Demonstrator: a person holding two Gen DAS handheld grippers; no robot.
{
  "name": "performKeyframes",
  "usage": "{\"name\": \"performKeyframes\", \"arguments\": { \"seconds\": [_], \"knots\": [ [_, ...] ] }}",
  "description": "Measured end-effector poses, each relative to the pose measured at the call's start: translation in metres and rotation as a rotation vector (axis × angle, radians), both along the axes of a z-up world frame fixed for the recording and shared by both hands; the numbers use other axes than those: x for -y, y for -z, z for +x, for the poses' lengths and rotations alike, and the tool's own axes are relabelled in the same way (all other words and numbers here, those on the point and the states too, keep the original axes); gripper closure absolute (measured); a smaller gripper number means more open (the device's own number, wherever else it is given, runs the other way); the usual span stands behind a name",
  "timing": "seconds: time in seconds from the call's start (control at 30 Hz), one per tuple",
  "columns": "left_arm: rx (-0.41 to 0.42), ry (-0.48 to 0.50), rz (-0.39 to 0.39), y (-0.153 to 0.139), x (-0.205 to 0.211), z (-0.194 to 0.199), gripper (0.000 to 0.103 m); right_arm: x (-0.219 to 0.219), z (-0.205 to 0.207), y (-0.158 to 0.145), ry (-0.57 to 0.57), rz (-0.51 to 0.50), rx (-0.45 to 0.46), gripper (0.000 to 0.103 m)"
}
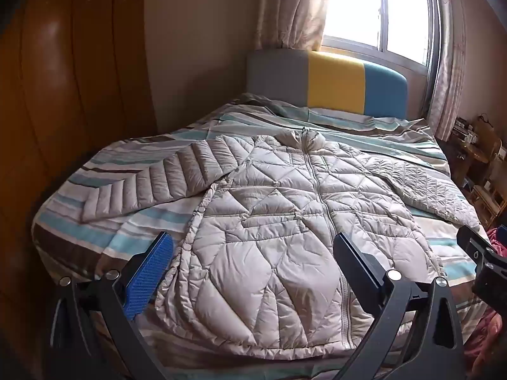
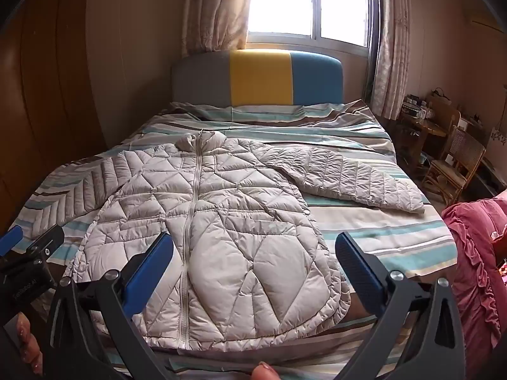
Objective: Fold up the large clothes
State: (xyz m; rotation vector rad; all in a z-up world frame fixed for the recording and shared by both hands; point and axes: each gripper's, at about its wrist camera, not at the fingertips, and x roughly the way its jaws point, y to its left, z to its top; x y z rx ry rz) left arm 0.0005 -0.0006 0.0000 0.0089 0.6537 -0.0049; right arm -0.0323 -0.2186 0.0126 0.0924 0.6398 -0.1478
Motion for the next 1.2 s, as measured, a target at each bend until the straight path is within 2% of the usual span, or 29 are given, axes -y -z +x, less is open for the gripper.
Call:
{"name": "performKeyframes", "arguments": {
  "seconds": [1.2],
  "knots": [
    [0.004, -0.020, 0.005, 0.0025, -0.0044, -0.0014, 0.003, -0.0022, 0.0027, 0.0044, -0.014, 0.000, -0.025, 0.002]
  ]
}}
